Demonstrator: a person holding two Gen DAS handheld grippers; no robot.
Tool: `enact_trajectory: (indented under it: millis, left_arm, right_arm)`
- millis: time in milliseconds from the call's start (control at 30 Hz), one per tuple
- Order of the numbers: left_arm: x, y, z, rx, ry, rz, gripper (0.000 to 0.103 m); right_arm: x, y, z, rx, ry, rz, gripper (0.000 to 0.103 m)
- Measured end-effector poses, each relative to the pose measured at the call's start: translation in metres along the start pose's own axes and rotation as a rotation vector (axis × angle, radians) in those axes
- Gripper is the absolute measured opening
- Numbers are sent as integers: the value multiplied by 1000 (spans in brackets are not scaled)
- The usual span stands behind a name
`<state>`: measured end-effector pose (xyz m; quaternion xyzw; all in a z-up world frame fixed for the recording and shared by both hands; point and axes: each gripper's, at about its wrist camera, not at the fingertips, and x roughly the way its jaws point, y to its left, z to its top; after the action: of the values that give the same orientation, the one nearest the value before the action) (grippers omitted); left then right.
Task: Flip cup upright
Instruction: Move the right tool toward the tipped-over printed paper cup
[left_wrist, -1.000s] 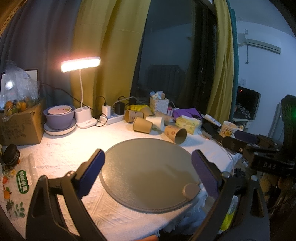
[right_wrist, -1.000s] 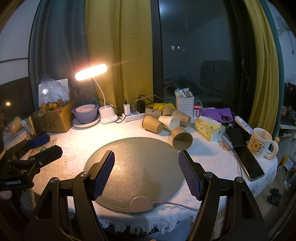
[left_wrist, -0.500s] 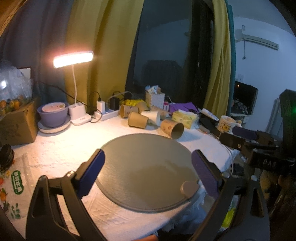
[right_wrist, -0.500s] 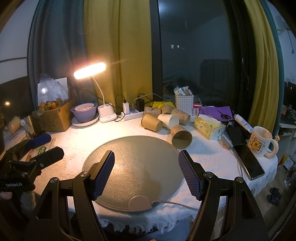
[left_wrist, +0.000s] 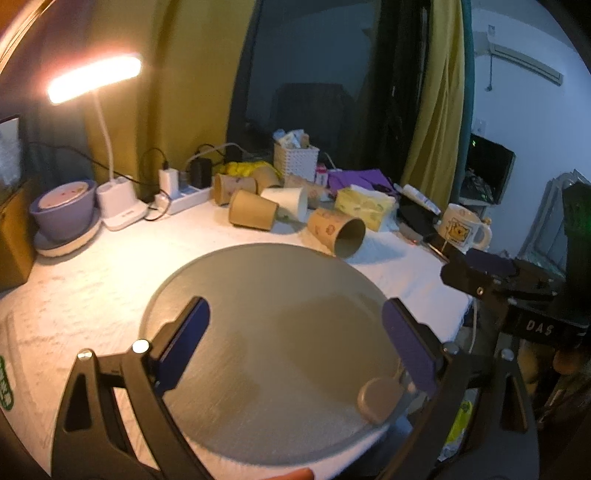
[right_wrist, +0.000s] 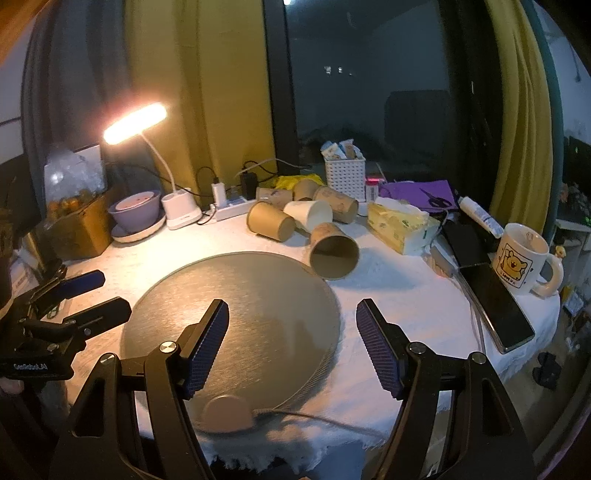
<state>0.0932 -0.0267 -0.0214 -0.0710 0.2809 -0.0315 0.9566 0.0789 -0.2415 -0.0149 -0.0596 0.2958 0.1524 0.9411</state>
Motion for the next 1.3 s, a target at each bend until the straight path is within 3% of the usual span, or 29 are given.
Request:
enact_trajectory:
  millis: [667,867,1300]
  left_arm:
    - [121,-39,62,-11,133,-24,96]
    - [159,-49,80,-48,171,-33,95]
    - [233,-63,108,-136,241,-29,95]
  right_arm:
    - [97,-94,41,37,55,24,75]
    - [121,-112,48,8,77,53,56]
    - [157,-157,70,24,113,50,55]
